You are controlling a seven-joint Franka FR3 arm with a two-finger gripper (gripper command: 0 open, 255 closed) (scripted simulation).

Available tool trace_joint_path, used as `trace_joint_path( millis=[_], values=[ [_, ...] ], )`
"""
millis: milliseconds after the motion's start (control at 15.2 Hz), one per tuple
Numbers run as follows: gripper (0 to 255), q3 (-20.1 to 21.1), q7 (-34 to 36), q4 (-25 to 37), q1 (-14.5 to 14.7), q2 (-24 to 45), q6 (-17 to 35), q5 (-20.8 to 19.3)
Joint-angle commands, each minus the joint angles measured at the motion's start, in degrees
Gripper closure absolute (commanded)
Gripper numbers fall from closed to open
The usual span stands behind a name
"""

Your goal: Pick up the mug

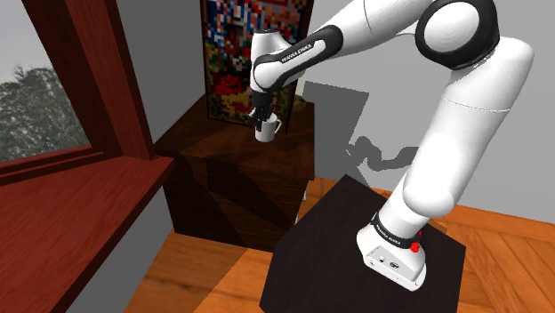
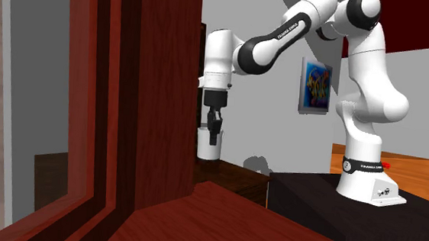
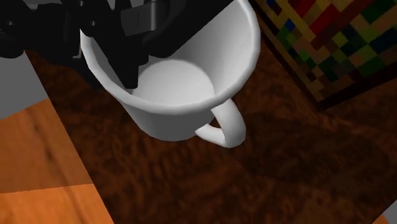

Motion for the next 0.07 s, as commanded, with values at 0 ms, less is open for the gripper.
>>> trace_joint_path(
  millis=[0],
  values=[
    [255, 0.04, 0.02, 0.08, 0.04, -0.33, -0.42, 0.03]
  ],
)
